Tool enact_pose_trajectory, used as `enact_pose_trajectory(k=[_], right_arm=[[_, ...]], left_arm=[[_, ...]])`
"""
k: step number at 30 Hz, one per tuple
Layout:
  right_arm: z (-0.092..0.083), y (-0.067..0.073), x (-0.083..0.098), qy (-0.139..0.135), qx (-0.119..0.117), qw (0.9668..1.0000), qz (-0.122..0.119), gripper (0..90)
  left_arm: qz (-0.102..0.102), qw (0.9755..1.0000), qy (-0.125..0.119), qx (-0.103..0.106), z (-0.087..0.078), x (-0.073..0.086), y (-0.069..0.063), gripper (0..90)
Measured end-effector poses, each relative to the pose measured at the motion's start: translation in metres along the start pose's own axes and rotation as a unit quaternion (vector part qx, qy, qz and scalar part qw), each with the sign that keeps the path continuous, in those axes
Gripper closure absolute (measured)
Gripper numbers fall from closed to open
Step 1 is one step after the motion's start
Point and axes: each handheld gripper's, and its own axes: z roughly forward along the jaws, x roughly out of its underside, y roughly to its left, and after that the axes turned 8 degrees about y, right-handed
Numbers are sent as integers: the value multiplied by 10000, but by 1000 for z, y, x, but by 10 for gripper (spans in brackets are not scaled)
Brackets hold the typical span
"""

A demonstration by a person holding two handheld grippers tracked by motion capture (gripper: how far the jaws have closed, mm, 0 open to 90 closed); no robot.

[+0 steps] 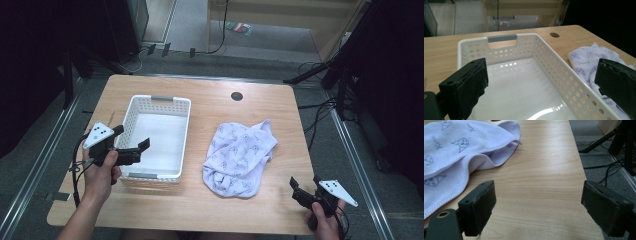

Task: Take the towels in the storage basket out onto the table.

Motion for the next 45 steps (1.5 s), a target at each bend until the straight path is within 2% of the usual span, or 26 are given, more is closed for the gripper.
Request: enact_pose_trajectory(k=[3, 7, 14, 15, 23, 30, 38, 43, 45], right_arm=[[0, 0, 0, -4, 5, 10000, 11, 126], [0, 0, 0, 9, 7, 10000, -1, 126], [0, 0, 0, 15, 20, 10000, 9, 126], [0, 0, 0, 20, 34, 10000, 14, 126], [0, 0, 0, 23, 55, 10000, 10, 127], [0, 0, 0, 30, 58, 10000, 24, 127], [0, 0, 0, 38, 65, 10000, 16, 127], [0, 0, 0, 39, 75, 10000, 23, 127], [0, 0, 0, 36, 74, 10000, 13, 127]], left_arm=[[31, 10000, 31, -79, -5, 7, 7, 0], [-118, 9998, -26, -126, -13, 18, 19, 0], [-156, 9994, -63, -301, -23, 31, 33, 0], [-225, 9991, -120, -326, -26, 36, 38, 0], [-244, 9983, -177, -497, -39, 55, 55, 0], [-280, 9965, -422, -669, -53, 75, 72, 0], [-429, 9948, -341, -858, -61, 93, 89, 0], [-587, 9923, -398, -1016, -69, 110, 102, 0], [-625, 9913, -348, -1108, -71, 115, 107, 0]])
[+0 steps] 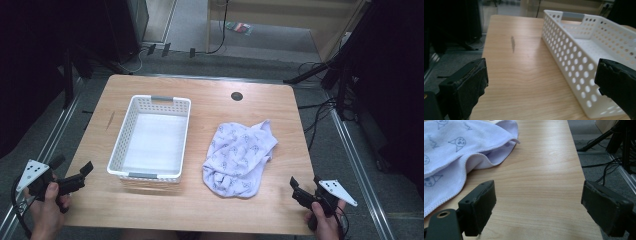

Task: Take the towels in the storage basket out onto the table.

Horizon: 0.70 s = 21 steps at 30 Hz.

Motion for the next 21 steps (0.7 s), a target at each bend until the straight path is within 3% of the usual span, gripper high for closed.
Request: enact_pose_trajectory(k=[12, 21], right_arm=[[0, 0, 0, -11, -21, 10000, 5, 127], [0, 0, 0, -13, -17, 10000, 7, 127]], left_arm=[[-111, 9995, 198, -208, 0, 18, 20, 0], [64, 9990, 380, -216, 8, 23, 17, 0]])
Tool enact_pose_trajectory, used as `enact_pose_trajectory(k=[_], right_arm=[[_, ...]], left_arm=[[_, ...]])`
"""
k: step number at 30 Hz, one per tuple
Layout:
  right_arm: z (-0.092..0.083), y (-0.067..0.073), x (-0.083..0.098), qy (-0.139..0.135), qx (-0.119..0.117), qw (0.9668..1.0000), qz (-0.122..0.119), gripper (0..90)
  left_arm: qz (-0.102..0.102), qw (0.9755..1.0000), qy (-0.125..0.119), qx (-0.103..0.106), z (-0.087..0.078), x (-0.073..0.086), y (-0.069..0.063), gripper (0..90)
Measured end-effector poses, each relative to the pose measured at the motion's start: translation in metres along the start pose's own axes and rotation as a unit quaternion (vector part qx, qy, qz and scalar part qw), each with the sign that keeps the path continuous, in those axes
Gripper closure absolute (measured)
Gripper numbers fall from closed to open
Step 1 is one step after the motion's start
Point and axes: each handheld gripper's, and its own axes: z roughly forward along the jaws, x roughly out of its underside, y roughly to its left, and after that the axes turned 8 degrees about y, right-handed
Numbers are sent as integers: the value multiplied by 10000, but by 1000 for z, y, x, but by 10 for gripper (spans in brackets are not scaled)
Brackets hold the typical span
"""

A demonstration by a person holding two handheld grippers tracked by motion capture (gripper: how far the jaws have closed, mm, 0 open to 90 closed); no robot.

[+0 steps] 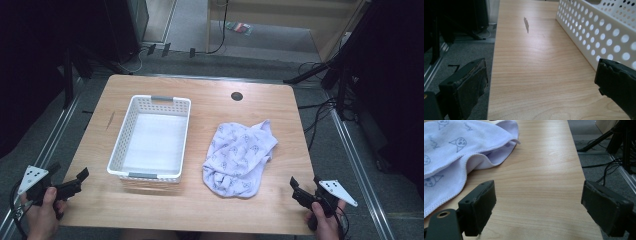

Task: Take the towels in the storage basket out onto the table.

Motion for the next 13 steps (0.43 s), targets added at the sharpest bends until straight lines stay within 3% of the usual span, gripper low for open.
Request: enact_pose_trajectory(k=[6, 13], right_arm=[[0, 0, 0, 11, -1, 10000, -22, 127], [0, 1, 0, 19, -16, 10000, -36, 127]], left_arm=[[268, 9994, 173, -122, 5, 0, -7, 0], [83, 9998, 135, -93, 4, 0, -4, 0]])
